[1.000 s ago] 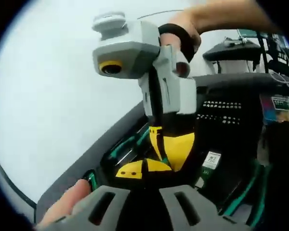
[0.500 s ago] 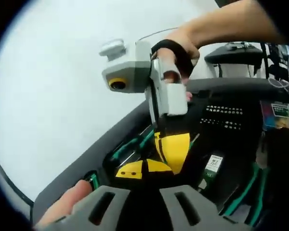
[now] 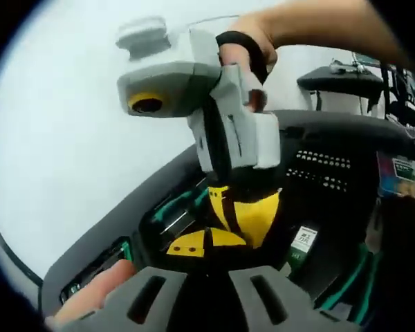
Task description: Pick up the tools and put them into their designated positions in the toolbox.
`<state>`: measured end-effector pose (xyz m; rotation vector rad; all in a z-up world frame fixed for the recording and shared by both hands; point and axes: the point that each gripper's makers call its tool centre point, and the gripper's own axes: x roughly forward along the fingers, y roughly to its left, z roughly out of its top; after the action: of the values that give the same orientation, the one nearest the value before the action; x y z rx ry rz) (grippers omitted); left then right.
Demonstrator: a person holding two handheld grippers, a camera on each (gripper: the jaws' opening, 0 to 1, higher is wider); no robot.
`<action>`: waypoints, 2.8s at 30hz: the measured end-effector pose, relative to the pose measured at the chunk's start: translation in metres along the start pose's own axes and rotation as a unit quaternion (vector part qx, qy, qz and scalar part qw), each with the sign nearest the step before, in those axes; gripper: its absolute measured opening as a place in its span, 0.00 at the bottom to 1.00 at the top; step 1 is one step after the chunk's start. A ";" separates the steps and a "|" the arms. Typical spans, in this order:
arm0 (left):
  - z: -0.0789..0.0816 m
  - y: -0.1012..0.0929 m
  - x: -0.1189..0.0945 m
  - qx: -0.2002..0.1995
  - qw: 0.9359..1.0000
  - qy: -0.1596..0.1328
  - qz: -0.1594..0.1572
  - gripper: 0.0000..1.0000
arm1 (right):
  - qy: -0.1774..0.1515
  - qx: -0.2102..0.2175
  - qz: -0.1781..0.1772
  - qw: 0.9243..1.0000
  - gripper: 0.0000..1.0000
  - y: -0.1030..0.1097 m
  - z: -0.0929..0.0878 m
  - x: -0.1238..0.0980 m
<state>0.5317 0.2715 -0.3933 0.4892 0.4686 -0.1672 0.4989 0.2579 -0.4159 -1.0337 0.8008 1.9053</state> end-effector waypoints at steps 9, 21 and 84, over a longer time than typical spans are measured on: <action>0.000 0.002 0.002 -0.010 1.000 -0.004 -0.002 0.02 | 0.031 -0.172 -0.189 0.966 0.13 0.005 -0.003 -0.002; -0.001 0.005 0.005 -0.038 0.999 -0.013 -0.008 0.02 | -0.008 -0.176 -0.258 0.950 0.10 0.001 0.015 -0.005; -0.005 0.006 0.006 -0.159 0.986 -0.041 -0.013 0.00 | -0.232 0.020 -0.263 0.936 0.00 -0.023 0.050 -0.076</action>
<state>0.5367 0.2786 -0.3979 0.1621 0.4113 -0.1347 0.5263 0.2828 -0.3294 -0.6423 0.2509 1.5598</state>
